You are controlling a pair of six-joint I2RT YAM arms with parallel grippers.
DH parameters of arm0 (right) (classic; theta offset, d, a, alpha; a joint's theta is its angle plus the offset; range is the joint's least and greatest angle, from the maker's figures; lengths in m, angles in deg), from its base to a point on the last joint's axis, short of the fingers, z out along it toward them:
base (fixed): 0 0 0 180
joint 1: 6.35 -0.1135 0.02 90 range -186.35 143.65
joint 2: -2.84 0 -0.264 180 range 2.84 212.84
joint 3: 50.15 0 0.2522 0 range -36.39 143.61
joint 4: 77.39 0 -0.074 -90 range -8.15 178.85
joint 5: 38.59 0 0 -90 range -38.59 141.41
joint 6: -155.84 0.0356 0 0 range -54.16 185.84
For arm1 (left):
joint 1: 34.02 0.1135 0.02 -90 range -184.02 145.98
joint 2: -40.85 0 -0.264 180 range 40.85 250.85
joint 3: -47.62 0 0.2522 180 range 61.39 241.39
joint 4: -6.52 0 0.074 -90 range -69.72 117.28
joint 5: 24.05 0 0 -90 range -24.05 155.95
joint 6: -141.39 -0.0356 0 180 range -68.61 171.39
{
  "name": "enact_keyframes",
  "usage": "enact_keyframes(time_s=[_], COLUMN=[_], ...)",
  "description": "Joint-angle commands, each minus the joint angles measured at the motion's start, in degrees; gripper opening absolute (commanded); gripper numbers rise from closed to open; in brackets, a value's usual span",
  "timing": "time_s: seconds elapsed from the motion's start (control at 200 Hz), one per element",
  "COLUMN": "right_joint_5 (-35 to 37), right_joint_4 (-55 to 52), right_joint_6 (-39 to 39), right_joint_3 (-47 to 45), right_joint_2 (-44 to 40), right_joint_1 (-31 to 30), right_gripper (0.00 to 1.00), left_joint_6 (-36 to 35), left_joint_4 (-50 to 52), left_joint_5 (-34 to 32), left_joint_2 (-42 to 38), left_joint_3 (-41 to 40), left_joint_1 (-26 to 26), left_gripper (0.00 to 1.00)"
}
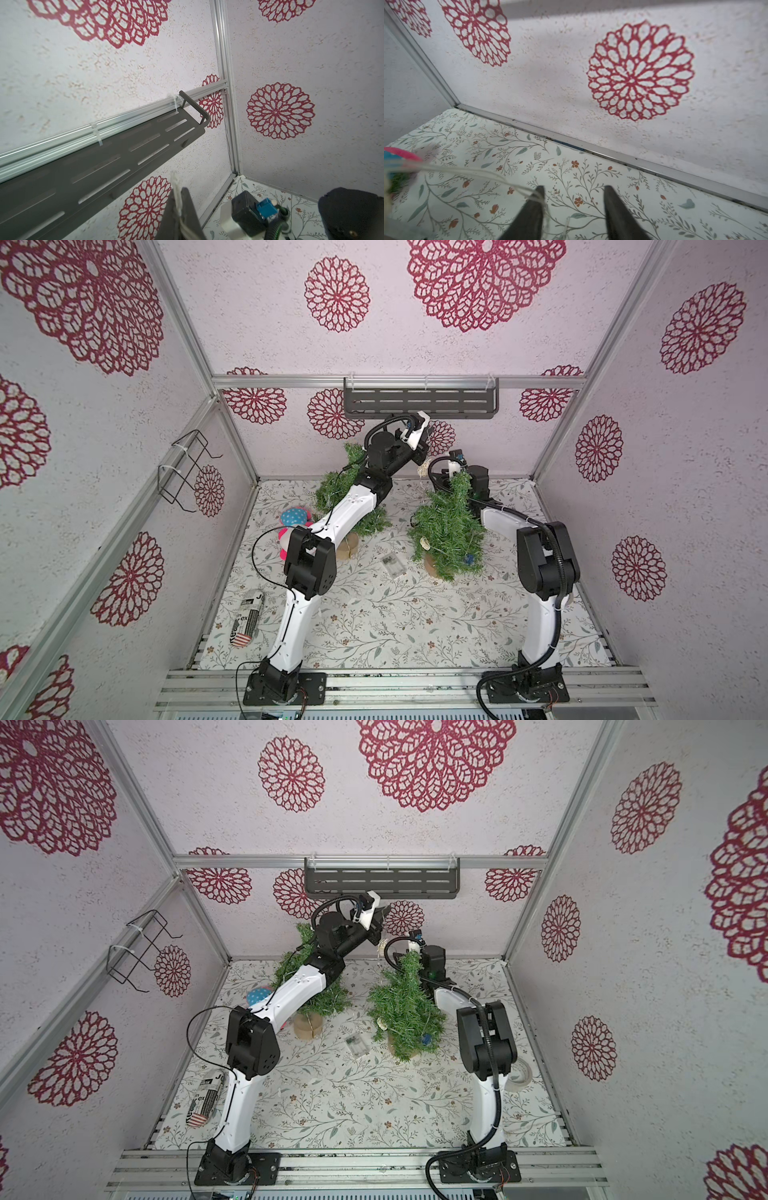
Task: Wrap string light around the christmas tree
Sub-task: Wrap the light string around the Christmas tree.
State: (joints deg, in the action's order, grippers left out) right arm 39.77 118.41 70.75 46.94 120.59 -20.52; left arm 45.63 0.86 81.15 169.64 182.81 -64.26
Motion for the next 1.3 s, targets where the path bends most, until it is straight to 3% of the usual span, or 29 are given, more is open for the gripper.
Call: enact_keyframes(time_s=[0.0, 0.2, 0.305, 0.55, 0.736, 0.886, 1.296], right_joint_5=[3.1, 1.3, 1.2, -2.9, -3.2, -2.3, -2.3], right_joint_4=[6.5, 4.3, 2.5, -3.1, -7.6, -11.9, -17.7], right_joint_6=[2.7, 2.9, 3.5, 3.7, 3.5, 3.6, 3.8], right_joint_3=[0.0, 0.2, 0.6, 4.5, 6.5, 9.1, 14.3], right_joint_2=[-5.4, -8.2, -10.0, -12.4, -13.0, -12.5, -14.5], right_joint_1=[1.2, 2.0, 3.1, 4.0, 4.1, 4.6, 5.3], right_gripper=[0.26, 0.0, 0.0, 0.0, 0.0, 0.0, 0.0], left_joint_6=[-1.2, -2.6, -2.9, -3.4, -4.2, -4.6, -2.7], left_joint_4=[-1.2, 4.0, 4.9, 7.3, 11.0, 20.3, 36.9], left_joint_5=[0.7, -0.3, -0.5, -0.1, 0.2, 0.2, -8.0], left_joint_2=[-4.1, -5.6, -6.5, -5.1, -4.4, -5.7, -12.0], left_joint_3=[-0.9, -0.7, -2.2, -0.5, 2.2, 4.8, 0.7], left_joint_1=[0.0, 1.7, 2.5, 3.9, 4.6, 4.5, 3.8], left_gripper=[0.0, 0.0, 0.02, 0.17, 0.46, 0.71, 0.75])
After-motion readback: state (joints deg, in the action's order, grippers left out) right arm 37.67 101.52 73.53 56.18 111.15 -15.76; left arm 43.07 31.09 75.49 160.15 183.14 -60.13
